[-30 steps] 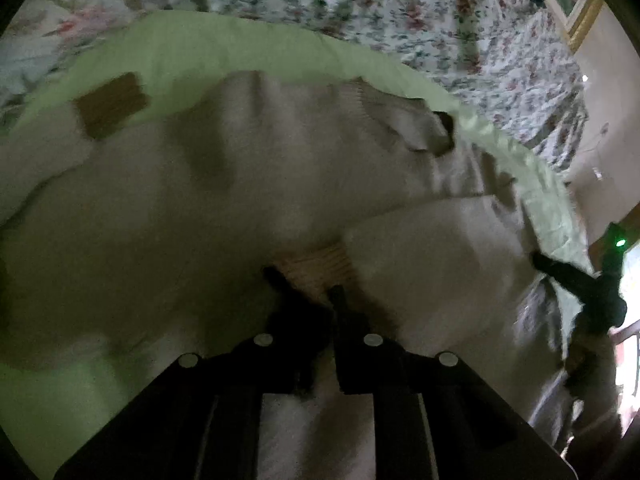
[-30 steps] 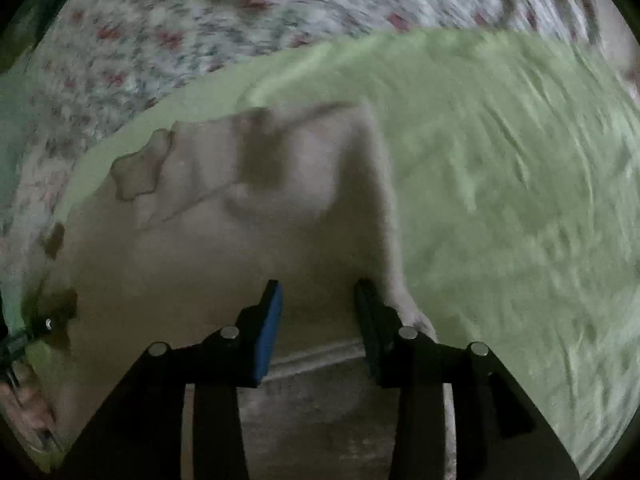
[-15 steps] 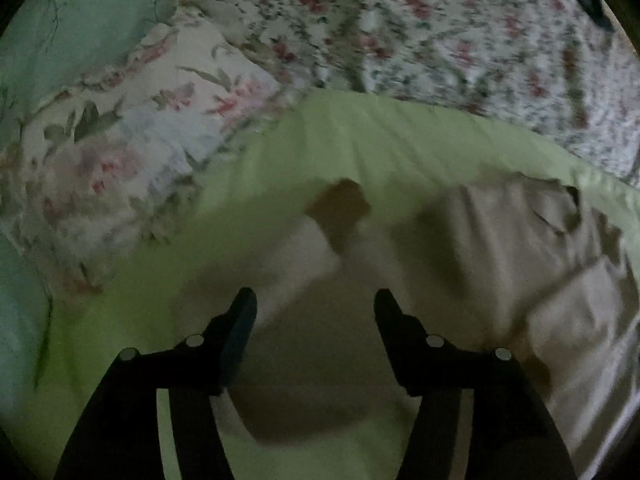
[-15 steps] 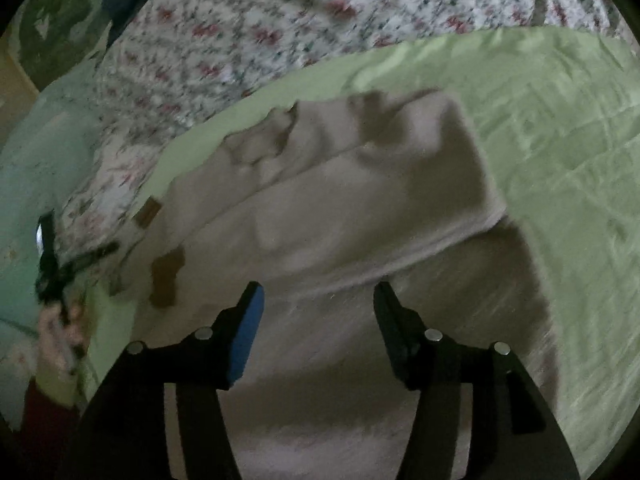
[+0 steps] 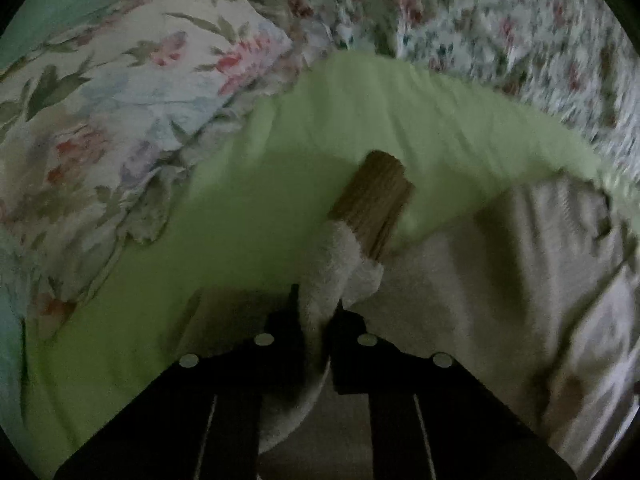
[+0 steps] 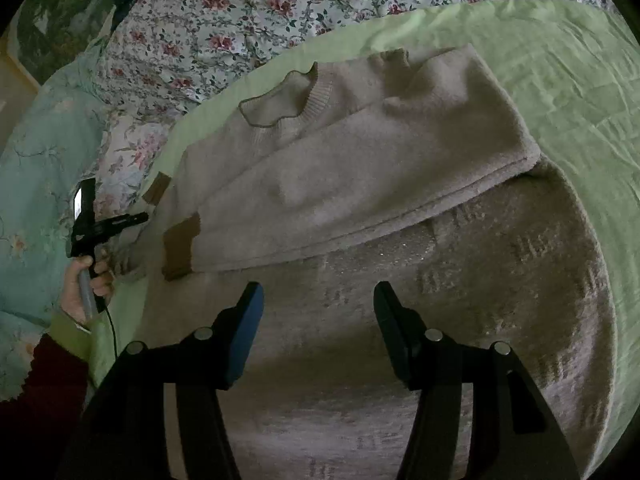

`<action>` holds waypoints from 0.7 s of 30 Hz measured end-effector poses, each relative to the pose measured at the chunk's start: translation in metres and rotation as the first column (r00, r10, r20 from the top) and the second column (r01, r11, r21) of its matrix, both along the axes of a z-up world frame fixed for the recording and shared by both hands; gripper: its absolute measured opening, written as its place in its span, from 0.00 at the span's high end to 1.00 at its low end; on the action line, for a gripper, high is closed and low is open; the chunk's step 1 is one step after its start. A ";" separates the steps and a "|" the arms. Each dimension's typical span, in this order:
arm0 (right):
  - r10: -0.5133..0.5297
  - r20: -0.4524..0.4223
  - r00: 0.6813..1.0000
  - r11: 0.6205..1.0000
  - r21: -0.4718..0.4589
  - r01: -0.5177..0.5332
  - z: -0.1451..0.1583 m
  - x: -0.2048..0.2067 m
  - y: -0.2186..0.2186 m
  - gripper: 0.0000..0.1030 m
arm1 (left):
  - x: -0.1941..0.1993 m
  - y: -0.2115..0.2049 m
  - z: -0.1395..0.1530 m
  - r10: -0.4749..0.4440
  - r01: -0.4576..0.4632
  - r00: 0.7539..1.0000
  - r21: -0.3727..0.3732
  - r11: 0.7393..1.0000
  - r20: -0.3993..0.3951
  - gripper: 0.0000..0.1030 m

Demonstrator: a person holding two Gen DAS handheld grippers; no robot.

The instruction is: Fold small clothes

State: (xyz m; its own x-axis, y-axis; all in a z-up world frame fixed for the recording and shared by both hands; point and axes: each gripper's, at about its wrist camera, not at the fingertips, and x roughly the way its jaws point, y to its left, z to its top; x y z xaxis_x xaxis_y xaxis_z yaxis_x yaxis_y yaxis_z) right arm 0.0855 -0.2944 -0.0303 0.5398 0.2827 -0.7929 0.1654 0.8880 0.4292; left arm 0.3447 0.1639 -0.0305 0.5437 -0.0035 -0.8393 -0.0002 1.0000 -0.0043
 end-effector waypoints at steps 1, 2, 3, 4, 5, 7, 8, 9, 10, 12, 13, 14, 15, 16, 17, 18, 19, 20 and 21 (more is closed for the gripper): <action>0.001 0.004 1.000 1.000 0.002 -0.001 0.001 0.000 0.001 0.43 | -0.007 0.000 0.006 0.000 0.000 1.000 -0.017 1.000 0.020 0.92; 0.004 0.009 1.000 1.000 0.005 -0.004 0.002 0.000 0.002 0.43 | -0.014 -0.002 0.013 0.003 -0.002 0.999 -0.034 0.999 0.037 0.93; 0.004 0.018 1.000 1.000 0.009 -0.004 0.003 -0.001 0.002 0.43 | -0.022 -0.005 0.019 0.004 -0.001 0.999 -0.057 0.998 0.052 0.93; 0.004 0.022 1.000 1.000 0.010 -0.004 0.005 -0.001 0.003 0.43 | -0.029 -0.008 0.026 0.004 0.002 0.998 -0.083 0.997 0.067 0.93; 0.003 0.030 1.000 1.000 0.014 -0.003 0.007 -0.002 0.003 0.43 | -0.038 -0.015 0.032 0.001 0.008 0.996 -0.115 0.993 0.085 0.93; -0.001 0.041 0.999 1.000 0.019 0.000 0.009 -0.003 0.002 0.43 | -0.055 -0.036 0.046 -0.020 0.043 0.992 -0.180 0.983 0.128 0.93; -0.005 0.047 0.999 1.000 0.022 0.004 0.010 -0.004 0.001 0.43 | -0.061 -0.047 0.050 -0.029 0.059 0.989 -0.200 0.978 0.146 0.93; -0.012 0.053 0.999 1.000 0.025 0.010 0.011 -0.004 -0.002 0.43 | -0.065 -0.064 0.057 -0.045 0.082 0.985 -0.226 0.971 0.165 0.93; -0.018 0.056 0.998 0.999 0.030 0.017 0.011 -0.005 -0.004 0.43 | -0.071 -0.081 0.059 -0.062 0.105 0.982 -0.248 0.963 0.178 0.93; -0.034 0.063 0.997 0.999 0.041 0.032 0.012 -0.008 -0.010 0.43 | -0.082 -0.118 0.066 -0.102 0.163 0.971 -0.291 0.943 0.215 0.93; -0.043 0.067 0.997 0.998 0.044 0.040 0.013 -0.010 -0.014 0.43 | -0.088 -0.137 0.070 -0.127 0.198 0.964 -0.310 0.930 0.234 0.93; -0.051 0.070 0.996 0.998 0.045 0.048 0.014 -0.012 -0.018 0.43 | -0.095 -0.153 0.073 -0.148 0.226 0.957 -0.321 0.919 0.249 0.93; -0.057 0.071 0.996 0.998 0.045 0.054 0.014 -0.013 -0.022 0.43 | -0.101 -0.172 0.076 -0.179 0.264 0.947 -0.334 0.905 0.266 0.93; -0.066 0.073 0.995 0.997 0.046 0.062 0.015 -0.016 -0.026 0.43 | -0.105 -0.194 0.074 -0.218 0.308 0.936 -0.342 0.888 0.276 0.93; -0.075 0.075 0.994 0.996 0.048 0.072 0.015 -0.017 -0.031 0.43 | -0.108 -0.208 0.072 -0.243 0.333 0.928 -0.341 0.879 0.282 0.93; -0.089 0.076 0.993 0.995 0.050 0.085 0.014 -0.019 -0.037 0.43 | -0.111 -0.228 0.067 -0.275 0.363 0.919 -0.336 0.869 0.283 0.93; -0.105 0.078 0.991 0.994 0.053 0.101 0.014 -0.021 -0.042 0.43 | -0.112 -0.247 0.060 -0.304 0.388 0.911 -0.332 0.860 0.278 0.92; -0.119 0.080 0.990 0.992 0.056 0.115 0.013 -0.023 -0.048 0.43 | -0.113 -0.260 0.054 -0.321 0.400 0.908 -0.328 0.856 0.270 0.92; -0.135 0.081 0.988 0.990 0.060 0.130 0.012 -0.024 -0.054 0.43 | -0.113 -0.276 0.045 -0.344 0.415 0.904 -0.323 0.851 0.255 0.92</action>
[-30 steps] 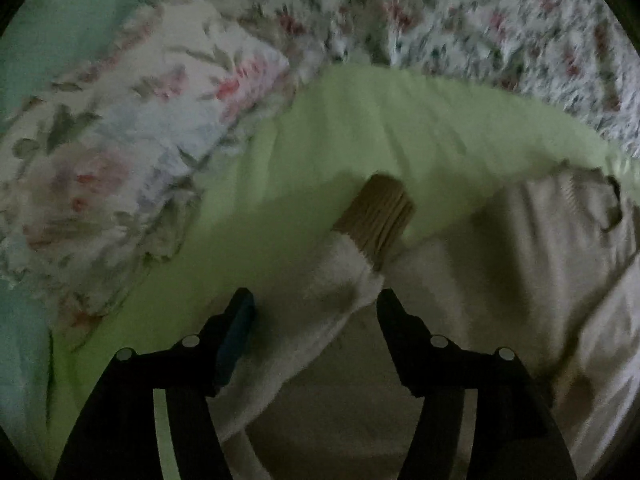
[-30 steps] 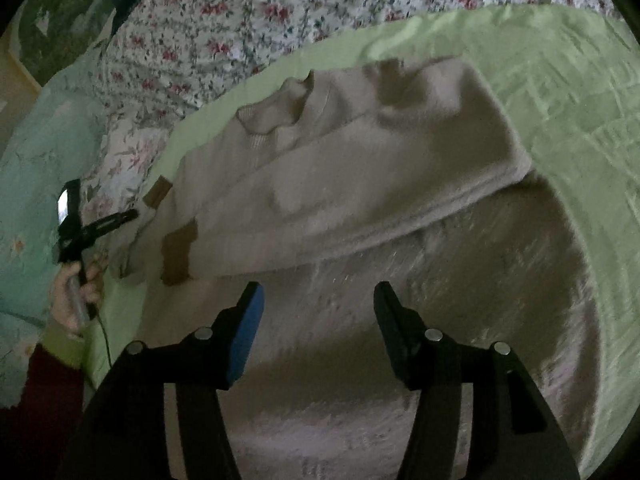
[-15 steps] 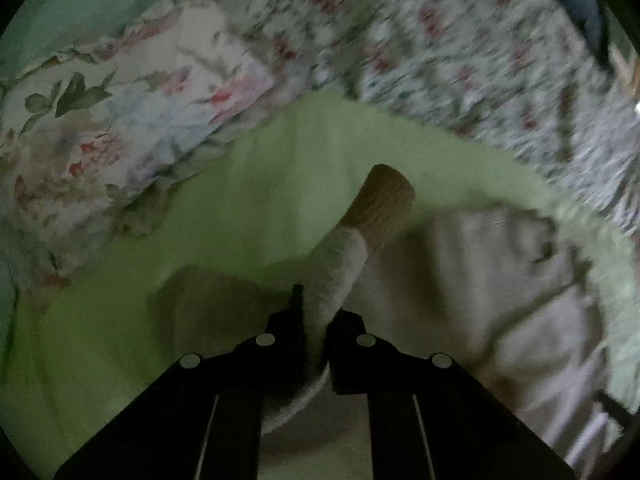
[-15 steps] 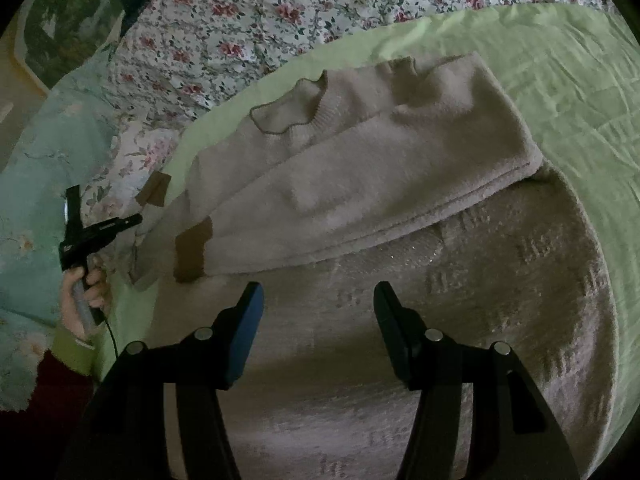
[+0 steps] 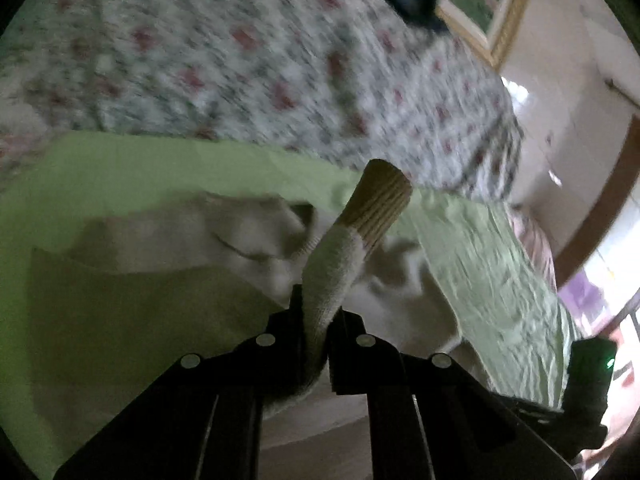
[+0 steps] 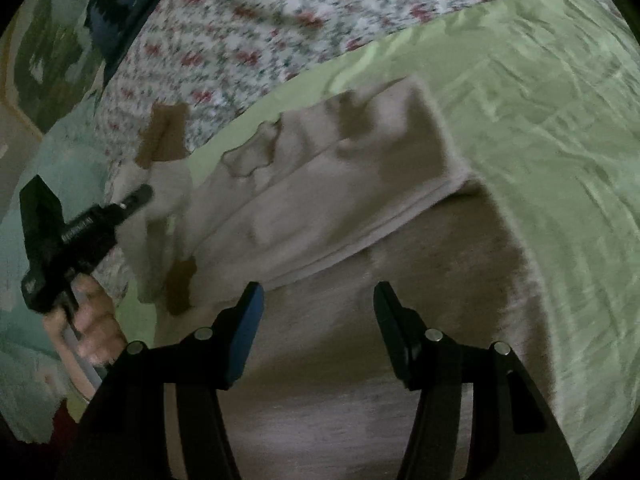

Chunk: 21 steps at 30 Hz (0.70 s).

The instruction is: Fold small clothes

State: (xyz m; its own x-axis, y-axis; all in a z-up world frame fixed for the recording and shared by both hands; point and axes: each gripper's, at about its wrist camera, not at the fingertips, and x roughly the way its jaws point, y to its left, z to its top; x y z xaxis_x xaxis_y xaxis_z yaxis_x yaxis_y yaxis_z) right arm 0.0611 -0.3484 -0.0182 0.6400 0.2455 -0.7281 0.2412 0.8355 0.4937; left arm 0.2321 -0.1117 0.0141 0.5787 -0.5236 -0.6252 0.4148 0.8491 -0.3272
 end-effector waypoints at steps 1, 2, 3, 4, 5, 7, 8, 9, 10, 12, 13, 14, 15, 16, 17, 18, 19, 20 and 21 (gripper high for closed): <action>-0.011 -0.002 1.000 1.000 0.003 0.011 -0.001 -0.001 -0.005 0.43 | 0.002 -0.011 -0.008 -0.019 0.019 1.000 0.011 1.000 -0.011 0.92; -0.020 -0.003 1.000 1.000 0.005 0.020 -0.002 -0.001 -0.009 0.43 | 0.004 -0.022 -0.019 -0.037 0.037 0.999 0.029 0.999 -0.026 0.92; -0.028 -0.001 1.000 1.000 0.008 0.028 -0.003 -0.002 -0.012 0.43 | 0.008 -0.032 -0.031 -0.053 0.055 0.998 0.053 0.997 -0.042 0.92; -0.031 0.001 1.000 0.999 0.009 0.031 -0.003 -0.002 -0.015 0.43 | 0.015 -0.038 -0.041 -0.068 0.073 0.996 0.069 0.995 -0.061 0.91; -0.032 0.003 0.999 0.999 0.008 0.032 -0.003 -0.001 -0.016 0.43 | 0.017 -0.045 -0.052 -0.085 0.093 0.993 0.087 0.992 -0.088 0.90; -0.029 0.008 1.000 1.000 0.007 0.029 -0.003 0.002 -0.017 0.43 | 0.015 -0.046 -0.064 -0.099 0.110 0.989 0.097 0.989 -0.114 0.87; -0.025 0.011 1.000 1.000 0.008 0.025 -0.003 0.004 -0.017 0.43 | 0.013 -0.045 -0.067 -0.110 0.123 0.986 0.095 0.988 -0.127 0.84; -0.023 0.012 1.000 1.000 0.009 0.022 -0.003 0.007 -0.016 0.43 | 0.009 -0.040 -0.069 -0.115 0.128 0.984 0.089 0.988 -0.133 0.81; -0.020 0.011 1.000 1.000 0.008 0.020 -0.003 0.010 -0.015 0.43 | 0.006 -0.036 -0.069 -0.116 0.128 0.984 0.084 0.988 -0.135 0.75; -0.011 0.014 1.000 1.000 0.013 0.010 -0.003 0.018 -0.012 0.43 | -0.004 -0.027 -0.066 -0.107 0.119 0.986 0.092 0.989 -0.130 0.58; -0.006 0.014 1.000 1.000 0.019 0.005 -0.004 0.023 -0.010 0.43 | -0.010 -0.021 -0.063 -0.102 0.114 0.987 0.095 0.989 -0.122 0.51; -0.002 0.014 1.000 1.000 0.026 0.001 -0.005 0.028 -0.008 0.43 | -0.017 -0.014 -0.059 -0.101 0.112 0.989 0.098 0.989 -0.112 0.47; 0.002 0.013 1.000 0.999 0.033 -0.003 -0.006 0.032 -0.007 0.43 | -0.024 -0.004 -0.054 -0.098 0.109 0.990 0.103 0.989 -0.103 0.46; 0.003 0.011 1.000 0.999 0.039 -0.004 -0.007 0.036 -0.006 0.43 | -0.032 0.006 -0.050 -0.086 0.097 0.992 0.114 0.989 -0.095 0.41; 0.005 0.010 1.000 0.999 0.045 -0.006 -0.008 0.040 -0.005 0.43 | -0.037 0.016 -0.046 -0.075 0.085 0.993 0.123 0.989 -0.086 0.38; 0.005 0.007 1.000 0.999 0.049 -0.005 -0.010 0.045 -0.004 0.43 | -0.045 0.028 -0.043 -0.057 0.067 0.996 0.136 0.988 -0.073 0.37; 0.007 0.005 1.000 0.999 0.054 -0.007 -0.011 0.049 -0.004 0.43 | -0.051 0.039 -0.041 -0.039 0.048 0.997 0.151 0.987 -0.062 0.34; 0.008 0.004 1.000 0.998 0.060 -0.008 -0.012 0.053 -0.004 0.43 | -0.058 0.057 -0.041 0.000 0.009 0.999 0.179 0.984 -0.047 0.32; 0.002 0.004 1.000 0.998 0.066 -0.002 -0.013 0.058 -0.006 0.43 | -0.063 0.071 -0.041 0.030 -0.022 0.999 0.195 0.981 -0.040 0.32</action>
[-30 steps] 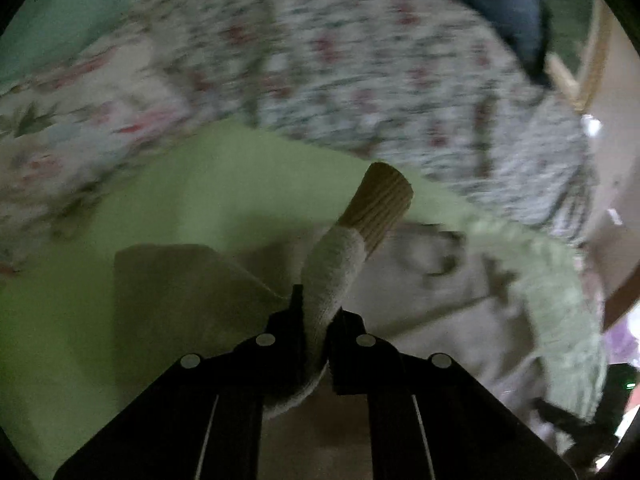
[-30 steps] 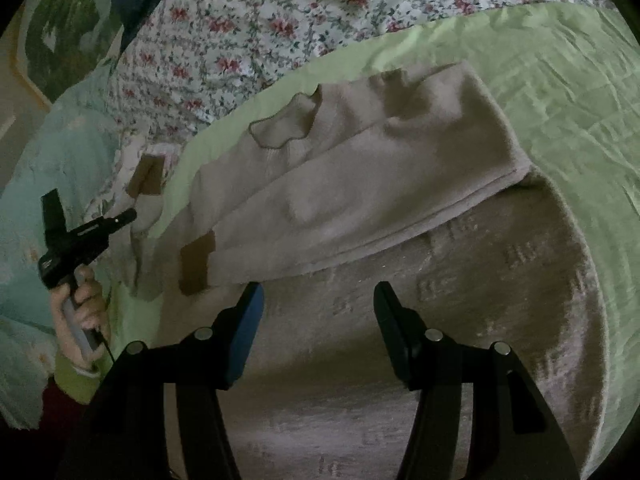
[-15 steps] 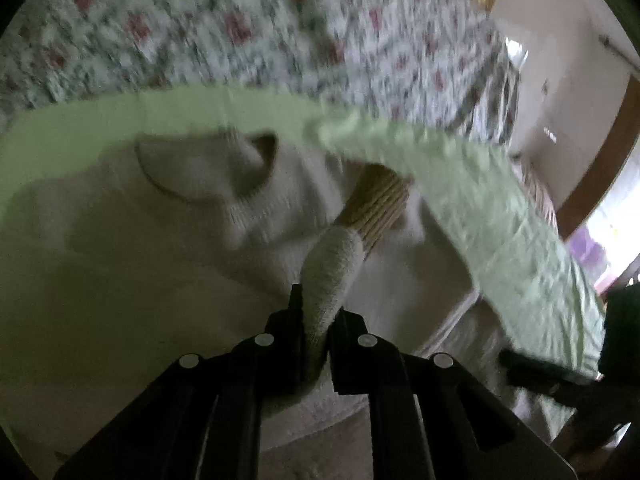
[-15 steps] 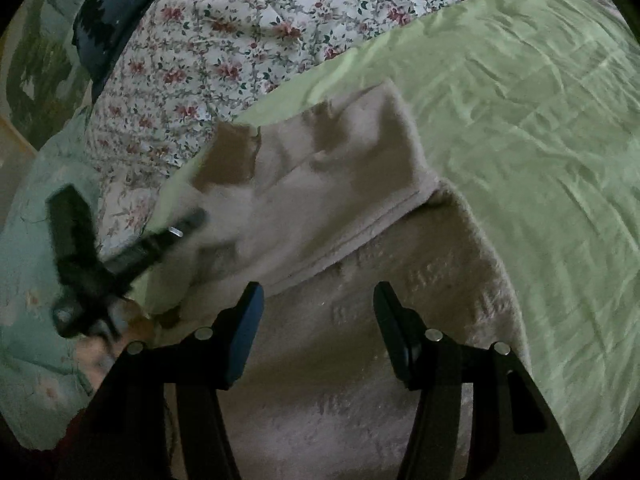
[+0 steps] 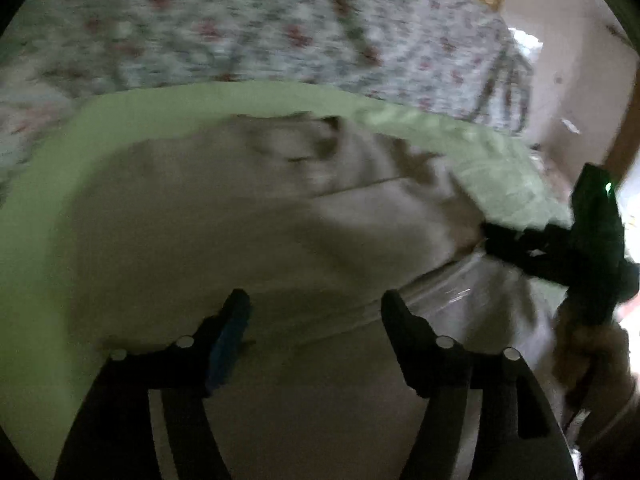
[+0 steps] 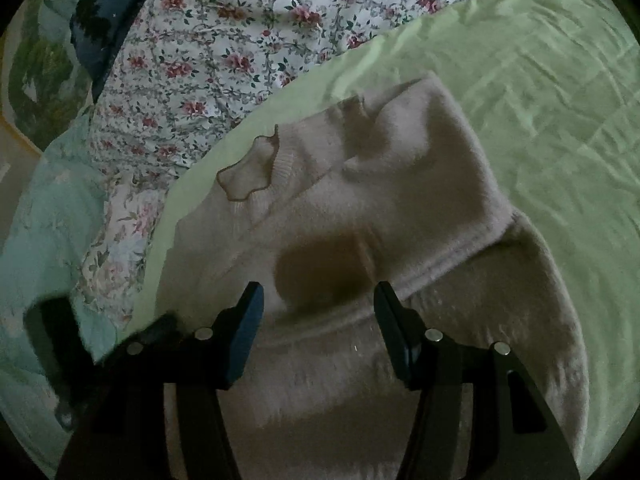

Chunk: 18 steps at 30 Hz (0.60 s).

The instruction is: Fold small clothes

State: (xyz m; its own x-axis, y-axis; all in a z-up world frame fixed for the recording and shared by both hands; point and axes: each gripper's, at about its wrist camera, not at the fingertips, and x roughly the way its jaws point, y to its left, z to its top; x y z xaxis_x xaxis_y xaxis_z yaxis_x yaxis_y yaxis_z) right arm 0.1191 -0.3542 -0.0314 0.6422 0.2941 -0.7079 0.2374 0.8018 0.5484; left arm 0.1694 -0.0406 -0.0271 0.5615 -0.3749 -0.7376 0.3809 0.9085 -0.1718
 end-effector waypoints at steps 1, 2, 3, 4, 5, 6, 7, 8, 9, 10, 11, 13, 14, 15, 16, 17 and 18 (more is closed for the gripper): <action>-0.004 0.001 1.000 1.000 0.006 0.004 -0.001 0.002 -0.001 0.43 | -0.004 0.019 -0.002 0.045 -0.045 0.999 0.018 0.999 0.006 0.32; -0.010 0.001 1.000 1.000 0.018 0.010 -0.002 0.004 -0.003 0.43 | -0.006 0.038 -0.004 0.093 -0.093 0.996 0.033 0.995 0.005 0.32; -0.020 0.000 1.000 0.999 0.036 0.020 -0.004 0.006 -0.007 0.43 | -0.006 0.053 -0.007 0.133 -0.133 0.991 0.046 0.990 0.002 0.32; -0.035 -0.005 0.999 0.998 0.053 0.035 -0.006 0.007 -0.012 0.43 | -0.005 0.068 -0.011 0.172 -0.171 0.985 0.057 0.984 -0.004 0.32; -0.049 -0.008 0.999 0.997 0.051 0.049 -0.007 0.007 -0.014 0.43 | -0.003 0.084 -0.016 0.214 -0.212 0.977 0.068 0.975 -0.015 0.32; -0.077 -0.012 0.997 0.997 0.029 0.077 -0.007 0.007 -0.019 0.43 | 0.000 0.099 -0.023 0.253 -0.250 0.967 0.079 0.965 -0.031 0.32; -0.088 -0.009 0.996 0.996 0.016 0.088 -0.007 0.007 -0.021 0.43 | 0.003 0.111 -0.029 0.283 -0.279 0.958 0.089 0.956 -0.047 0.32; -0.092 -0.003 0.996 0.996 0.012 0.092 -0.007 0.008 -0.024 0.43 | 0.009 0.123 -0.037 0.319 -0.311 0.945 0.103 0.945 -0.068 0.32; -0.088 -0.002 0.996 0.996 0.014 0.088 -0.008 0.011 -0.026 0.43 | 0.012 0.128 -0.041 0.335 -0.326 0.939 0.109 0.939 -0.079 0.33; -0.078 -0.017 0.997 0.997 0.014 0.078 -0.010 0.014 -0.028 0.43 | 0.016 0.134 -0.046 0.351 -0.341 0.932 0.114 0.933 -0.088 0.33; -0.067 -0.032 0.997 0.998 0.011 0.067 -0.012 0.017 -0.028 0.43 | 0.019 0.138 -0.051 0.365 -0.354 0.926 0.117 0.928 -0.095 0.33; -0.032 -0.060 0.998 0.999 0.007 0.032 -0.016 0.021 -0.024 0.43 | 0.023 0.140 -0.056 0.380 -0.369 0.920 0.117 0.922 -0.098 0.33; -0.018 -0.060 0.998 1.000 0.008 0.018 -0.018 0.021 -0.021 0.43 | 0.025 0.138 -0.056 0.383 -0.371 0.919 0.120 0.921 -0.093 0.33; 0.002 -0.059 0.998 1.000 0.007 -0.002 -0.019 0.022 -0.018 0.44 | 0.027 0.135 -0.055 0.381 -0.370 0.920 0.126 0.921 -0.087 0.33; 0.024 -0.064 0.998 1.000 0.003 -0.023 -0.020 0.024 -0.014 0.51 | 0.029 0.133 -0.055 0.378 -0.366 0.922 0.130 0.921 -0.084 0.33; 0.049 -0.071 0.996 0.999 0.001 -0.049 -0.021 0.026 -0.011 0.70 | 0.030 0.131 -0.055 0.379 -0.367 0.922 0.133 0.921 -0.081 0.33; 0.073 -0.076 0.994 0.997 -0.009 -0.074 -0.020 0.027 -0.006 0.80 | 0.033 0.127 -0.054 0.378 -0.366 0.922 0.133 0.921 -0.081 0.33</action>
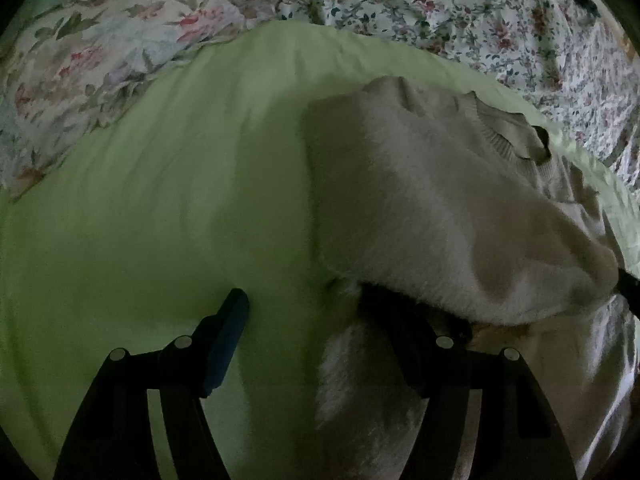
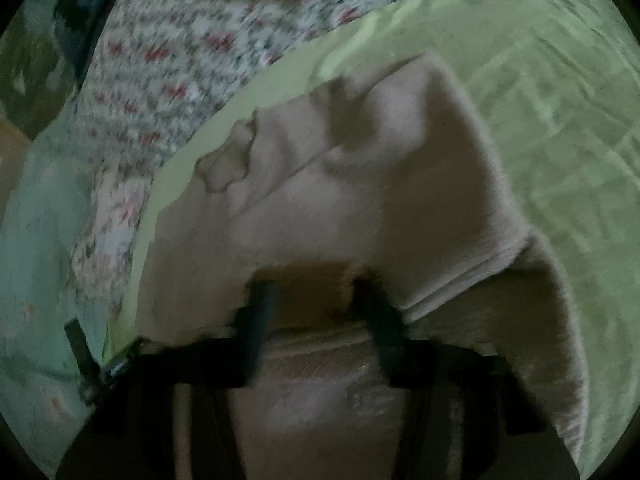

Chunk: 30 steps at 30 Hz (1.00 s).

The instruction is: Fold small clothes

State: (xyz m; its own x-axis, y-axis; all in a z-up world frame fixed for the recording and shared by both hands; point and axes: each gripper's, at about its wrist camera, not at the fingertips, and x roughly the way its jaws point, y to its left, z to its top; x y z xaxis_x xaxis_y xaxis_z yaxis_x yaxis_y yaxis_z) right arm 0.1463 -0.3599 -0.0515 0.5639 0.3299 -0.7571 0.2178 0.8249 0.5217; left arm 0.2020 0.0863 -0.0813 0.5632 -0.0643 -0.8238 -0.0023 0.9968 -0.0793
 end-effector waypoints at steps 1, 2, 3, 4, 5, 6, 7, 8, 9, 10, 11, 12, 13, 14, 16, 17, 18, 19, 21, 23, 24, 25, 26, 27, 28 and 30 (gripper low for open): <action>0.018 0.003 1.000 1.000 -0.022 -0.018 0.003 0.000 0.005 0.93 | 0.001 -0.002 0.001 0.000 0.000 1.000 0.001 1.000 0.000 0.33; 0.033 0.024 0.999 0.999 -0.029 -0.032 0.009 0.000 0.008 0.94 | 0.005 -0.005 0.002 0.001 -0.001 1.000 0.004 1.000 0.000 0.34; 0.036 0.047 0.998 0.999 -0.026 -0.035 0.016 -0.002 0.009 0.94 | 0.007 -0.006 0.003 0.003 -0.003 1.000 0.006 1.000 0.000 0.34; 0.024 0.083 0.996 0.999 -0.028 -0.022 0.027 -0.004 0.006 0.94 | 0.009 -0.006 0.004 0.006 -0.006 1.000 0.005 1.000 0.002 0.34; 0.004 0.118 0.993 1.000 -0.028 0.000 0.039 -0.008 0.001 0.94 | 0.010 -0.007 0.005 0.008 -0.008 1.000 0.005 1.000 0.003 0.34; -0.028 0.150 0.988 0.999 -0.017 0.030 0.052 -0.011 -0.008 0.94 | 0.011 -0.007 0.005 0.014 -0.015 1.000 0.007 1.000 0.005 0.34; -0.062 0.163 0.985 0.998 -0.011 0.065 0.061 -0.014 -0.018 0.94 | 0.012 -0.007 0.004 0.019 -0.019 1.000 0.008 1.000 0.005 0.33; -0.087 0.158 0.984 0.995 -0.025 0.092 0.066 -0.014 -0.026 0.94 | 0.012 -0.008 0.002 0.022 -0.022 1.000 0.009 1.000 0.001 0.33; -0.093 0.130 0.987 0.993 -0.055 0.101 0.066 -0.011 -0.032 0.94 | 0.013 -0.009 0.001 0.025 -0.025 1.000 0.013 1.000 0.000 0.33; -0.097 0.105 0.990 0.992 -0.073 0.105 0.062 -0.008 -0.036 0.94 | 0.012 -0.010 0.000 0.027 -0.027 1.000 0.020 0.999 0.003 0.33; -0.103 0.073 0.992 0.990 -0.087 0.109 0.056 -0.005 -0.039 0.94 | 0.013 -0.011 0.001 0.027 -0.028 1.000 0.025 0.999 0.006 0.33; -0.106 0.035 0.994 0.989 -0.098 0.109 0.048 -0.001 -0.040 0.94 | 0.013 -0.011 0.001 0.029 -0.030 1.000 0.028 0.999 0.008 0.33; -0.116 0.007 0.993 0.988 -0.105 0.116 0.040 0.001 -0.043 0.94 | 0.014 -0.011 0.001 0.036 -0.037 0.999 0.026 0.999 0.007 0.33; -0.129 -0.007 0.992 0.985 -0.113 0.128 0.036 0.003 -0.044 0.92 | 0.014 -0.009 0.001 0.047 -0.047 0.999 0.023 0.999 0.005 0.33; -0.187 -0.033 0.982 0.967 -0.183 0.178 0.031 0.003 -0.047 0.91 | 0.016 -0.002 0.001 0.078 -0.078 0.997 0.005 0.997 0.001 0.33; -0.219 -0.037 0.975 0.953 -0.222 0.206 0.031 -0.001 -0.049 0.89 | 0.017 0.001 0.001 0.090 -0.090 0.996 -0.012 0.996 -0.001 0.33; -0.248 -0.015 0.969 0.943 -0.233 0.238 0.034 -0.006 -0.049 0.87 | 0.016 0.005 0.001 0.102 -0.102 0.995 -0.027 0.994 -0.001 0.33; -0.247 0.007 0.969 0.944 -0.222 0.243 0.036 -0.008 -0.048 0.86 | 0.016 0.008 0.001 0.111 -0.111 0.994 -0.036 0.993 0.000 0.33; -0.182 0.052 0.982 0.962 -0.197 0.189 0.041 -0.010 -0.035 0.85 | 0.016 0.011 0.000 0.120 -0.120 0.993 -0.050 0.992 -0.001 0.33; -0.074 0.060 0.996 0.983 -0.164 0.083 0.038 -0.005 -0.015 0.77 | 0.015 0.011 0.000 0.125 -0.124 0.992 -0.056 0.991 0.003 0.33; -0.006 0.043 0.999 0.987 -0.157 0.012 0.031 0.001 -0.002 0.76 | 0.014 0.012 -0.001 0.125 -0.124 0.992 -0.060 0.990 0.003 0.32; 0.023 0.026 0.999 0.986 -0.167 -0.019 0.026 0.004 0.006 0.75 | 0.015 0.014 -0.001 0.124 -0.124 0.992 -0.070 0.990 0.001 0.32; 0.034 0.003 0.999 0.983 -0.182 -0.033 0.019 0.005 0.008 0.74 | 0.015 0.015 -0.002 0.124 -0.124 0.992 -0.078 0.989 -0.001 0.32; 0.019 -0.040 0.999 0.978 -0.207 -0.026 0.009 0.009 0.009 0.74 | 0.015 0.017 -0.002 0.122 -0.122 0.993 -0.088 0.989 -0.003 0.32; -0.031 -0.078 0.996 0.974 -0.225 0.012 -0.001 0.011 0.002 0.75 | 0.014 0.018 -0.001 0.118 -0.118 0.993 -0.092 0.989 -0.006 0.32; -0.096 -0.068 0.993 0.984 -0.157 0.085 -0.005 0.004 -0.016 0.77 | 0.012 0.018 0.001 0.104 -0.104 0.995 -0.080 0.991 -0.010 0.32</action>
